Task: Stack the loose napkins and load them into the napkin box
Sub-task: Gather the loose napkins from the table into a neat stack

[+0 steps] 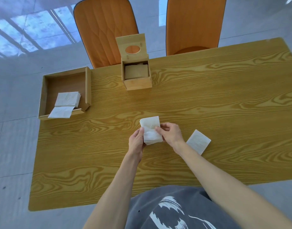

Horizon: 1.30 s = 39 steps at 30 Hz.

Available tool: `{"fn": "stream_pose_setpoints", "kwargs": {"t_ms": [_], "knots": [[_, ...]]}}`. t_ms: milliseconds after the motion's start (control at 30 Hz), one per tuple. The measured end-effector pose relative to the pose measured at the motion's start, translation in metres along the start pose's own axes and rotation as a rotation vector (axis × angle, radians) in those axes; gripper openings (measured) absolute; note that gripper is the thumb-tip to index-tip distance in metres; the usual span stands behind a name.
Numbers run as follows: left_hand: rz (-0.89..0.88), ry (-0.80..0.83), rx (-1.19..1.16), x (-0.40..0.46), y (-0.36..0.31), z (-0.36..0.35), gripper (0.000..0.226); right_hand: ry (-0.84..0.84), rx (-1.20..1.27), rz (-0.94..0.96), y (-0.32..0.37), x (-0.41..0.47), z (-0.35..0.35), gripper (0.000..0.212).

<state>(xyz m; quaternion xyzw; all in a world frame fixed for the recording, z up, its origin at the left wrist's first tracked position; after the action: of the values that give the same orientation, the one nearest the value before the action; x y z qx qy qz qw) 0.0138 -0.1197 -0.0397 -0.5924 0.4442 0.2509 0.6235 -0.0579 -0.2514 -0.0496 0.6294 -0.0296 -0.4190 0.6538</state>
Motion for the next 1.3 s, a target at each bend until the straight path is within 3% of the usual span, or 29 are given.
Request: {"fn": "stream_pose_setpoints", "kwargs": {"t_ms": [300, 633, 867, 1000, 1200, 1300], "knots": [[-0.001, 0.025, 0.045, 0.001, 0.006, 0.000, 0.031, -0.132, -0.433, 0.124, 0.011, -0.007, -0.003, 0.028], [-0.003, 0.032, 0.105, -0.005, 0.011, -0.004, 0.027, -0.258, -0.469, 0.099, 0.001, -0.032, 0.028, 0.025], [0.000, 0.060, 0.151, -0.011, 0.021, -0.009, 0.033, -0.444, -0.483, -0.060, -0.019, -0.060, 0.074, 0.021], [0.005, 0.085, 0.216, -0.014, 0.027, -0.018, 0.038, -0.533, -0.491, -0.129, -0.031, -0.075, 0.089, 0.028], [0.003, 0.128, 0.279, -0.023, 0.032, -0.027, 0.040, -0.575, -0.499, -0.253, -0.041, -0.088, 0.093, 0.056], [0.004, 0.129, 0.276, -0.024, 0.033, -0.027, 0.038, -0.575, -0.470, -0.284, -0.041, -0.084, 0.093, 0.057]]}}
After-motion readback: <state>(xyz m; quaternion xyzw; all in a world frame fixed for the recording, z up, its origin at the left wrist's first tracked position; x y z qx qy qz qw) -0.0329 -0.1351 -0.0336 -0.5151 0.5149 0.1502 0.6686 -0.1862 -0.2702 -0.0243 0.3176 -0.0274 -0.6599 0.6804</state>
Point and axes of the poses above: each hand's wrist, its own x-axis towards the middle knuckle, its own z-axis out of the back of the hand, y = z × x, the point moved 2 cm from there along x, towards the middle knuckle, and after that the axes turned 8 degrees about z, right-handed, at the moved point
